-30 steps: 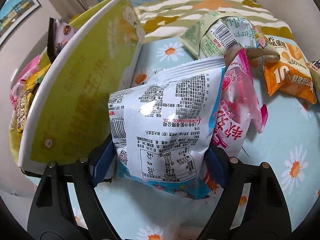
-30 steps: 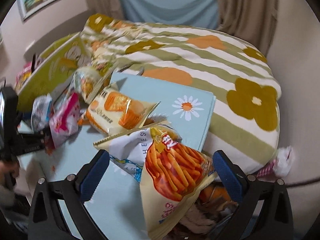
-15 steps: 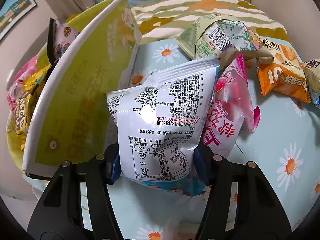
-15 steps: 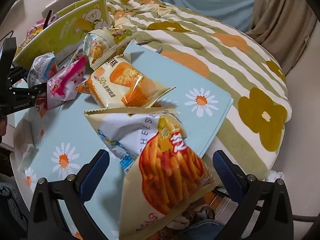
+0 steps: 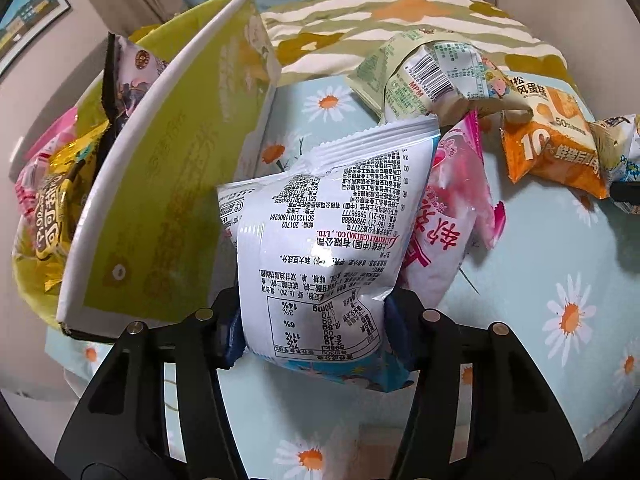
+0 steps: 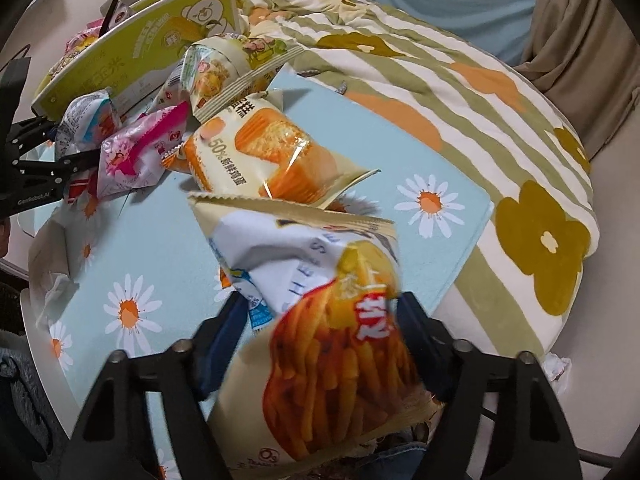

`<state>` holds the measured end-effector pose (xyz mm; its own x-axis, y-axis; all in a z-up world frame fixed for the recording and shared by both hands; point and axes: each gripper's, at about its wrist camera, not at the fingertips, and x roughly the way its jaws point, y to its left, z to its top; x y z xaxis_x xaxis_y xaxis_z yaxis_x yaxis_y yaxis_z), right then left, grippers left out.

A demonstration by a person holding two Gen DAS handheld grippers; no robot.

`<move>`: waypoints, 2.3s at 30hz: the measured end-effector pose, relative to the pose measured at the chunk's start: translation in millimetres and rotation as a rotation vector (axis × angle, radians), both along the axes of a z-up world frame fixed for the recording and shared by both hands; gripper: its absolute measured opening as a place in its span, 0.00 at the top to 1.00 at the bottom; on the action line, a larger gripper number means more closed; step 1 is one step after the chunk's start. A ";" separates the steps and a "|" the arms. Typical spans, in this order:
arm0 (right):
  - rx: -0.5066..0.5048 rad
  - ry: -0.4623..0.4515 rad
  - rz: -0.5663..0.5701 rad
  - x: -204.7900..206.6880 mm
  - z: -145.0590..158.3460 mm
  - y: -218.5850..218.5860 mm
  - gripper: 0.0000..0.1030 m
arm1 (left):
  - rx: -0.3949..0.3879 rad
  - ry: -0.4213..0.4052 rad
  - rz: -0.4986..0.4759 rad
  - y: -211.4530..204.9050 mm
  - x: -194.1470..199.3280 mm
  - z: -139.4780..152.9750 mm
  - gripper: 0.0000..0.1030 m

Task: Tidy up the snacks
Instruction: 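Carry the white bag into the box while the right gripper carries the cheese stick bag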

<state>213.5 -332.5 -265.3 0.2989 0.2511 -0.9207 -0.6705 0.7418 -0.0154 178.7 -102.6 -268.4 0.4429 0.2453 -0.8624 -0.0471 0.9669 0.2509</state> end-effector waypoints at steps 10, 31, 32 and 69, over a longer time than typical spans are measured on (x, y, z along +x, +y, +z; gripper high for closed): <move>0.078 -0.013 -0.111 -13.3 20.0 -12.2 0.51 | -0.009 -0.039 -0.019 -2.6 -12.3 27.3 0.47; 0.274 -0.164 -0.176 -41.8 152.8 64.2 0.51 | -0.135 -0.298 -0.055 52.8 -32.9 193.1 0.47; 0.281 -0.172 -0.174 -40.3 157.8 72.8 0.51 | -0.134 -0.311 -0.059 64.4 -29.3 201.3 0.47; 0.375 -0.091 -0.404 78.1 165.1 338.3 0.51 | -0.317 -0.066 -0.121 295.4 132.5 161.5 0.00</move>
